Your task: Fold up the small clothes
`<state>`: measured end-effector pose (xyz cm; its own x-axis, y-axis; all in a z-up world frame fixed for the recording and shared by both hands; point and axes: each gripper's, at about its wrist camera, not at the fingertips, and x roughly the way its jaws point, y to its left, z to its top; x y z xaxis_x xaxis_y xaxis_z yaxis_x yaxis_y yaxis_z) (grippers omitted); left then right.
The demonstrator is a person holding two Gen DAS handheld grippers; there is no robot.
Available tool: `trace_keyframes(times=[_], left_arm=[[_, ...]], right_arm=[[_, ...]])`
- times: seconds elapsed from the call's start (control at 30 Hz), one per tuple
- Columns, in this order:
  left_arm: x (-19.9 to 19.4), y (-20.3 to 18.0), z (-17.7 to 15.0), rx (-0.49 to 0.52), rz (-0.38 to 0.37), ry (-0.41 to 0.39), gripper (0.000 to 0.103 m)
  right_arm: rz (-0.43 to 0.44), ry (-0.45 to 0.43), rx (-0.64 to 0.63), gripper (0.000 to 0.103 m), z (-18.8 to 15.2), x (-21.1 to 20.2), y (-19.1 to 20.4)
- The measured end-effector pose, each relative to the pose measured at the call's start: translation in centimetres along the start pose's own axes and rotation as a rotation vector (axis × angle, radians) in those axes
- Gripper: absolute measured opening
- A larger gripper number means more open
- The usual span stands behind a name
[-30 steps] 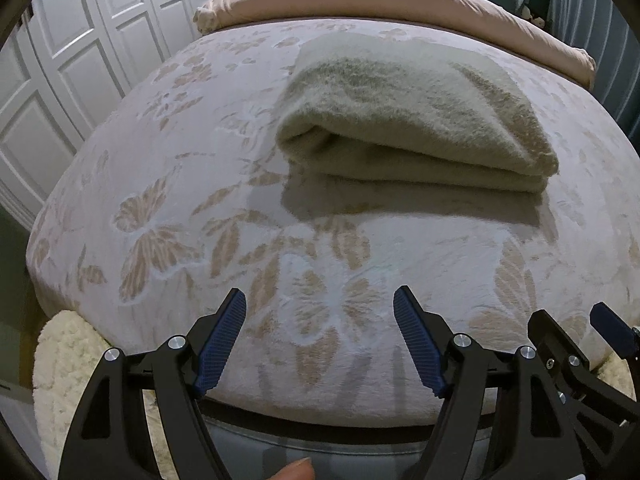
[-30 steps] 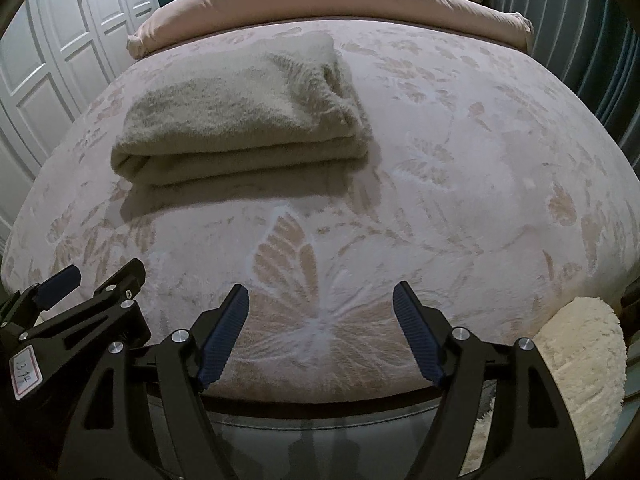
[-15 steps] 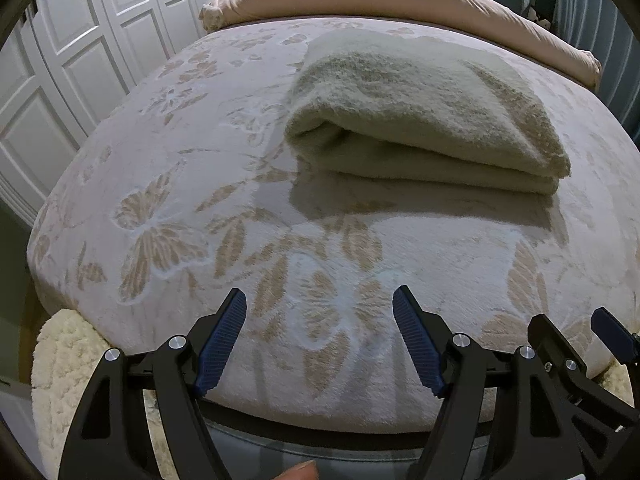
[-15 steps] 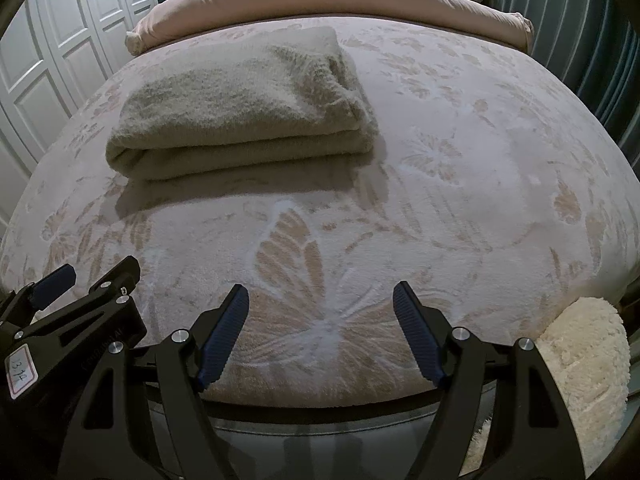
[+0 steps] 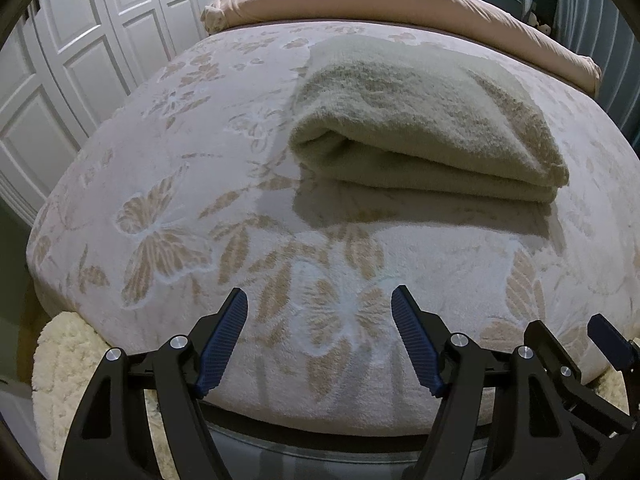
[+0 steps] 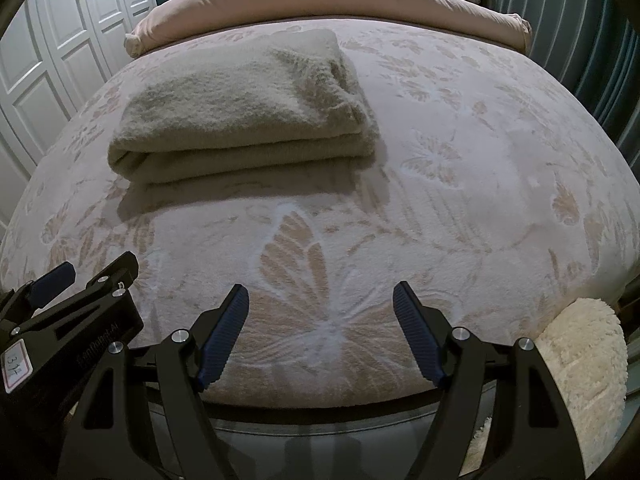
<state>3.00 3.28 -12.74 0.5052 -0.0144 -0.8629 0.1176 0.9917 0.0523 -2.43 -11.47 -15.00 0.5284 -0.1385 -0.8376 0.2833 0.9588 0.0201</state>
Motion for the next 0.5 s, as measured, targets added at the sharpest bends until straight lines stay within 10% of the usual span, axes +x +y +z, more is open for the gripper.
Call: trace_keyframes(times=[0.5], left_arm=[[-0.22, -0.14, 0.09, 0.003, 0.016, -0.022, 0.072]], right_arm=[[0.003, -0.005, 0.014, 0.072, 0.13, -0.02, 0.12]])
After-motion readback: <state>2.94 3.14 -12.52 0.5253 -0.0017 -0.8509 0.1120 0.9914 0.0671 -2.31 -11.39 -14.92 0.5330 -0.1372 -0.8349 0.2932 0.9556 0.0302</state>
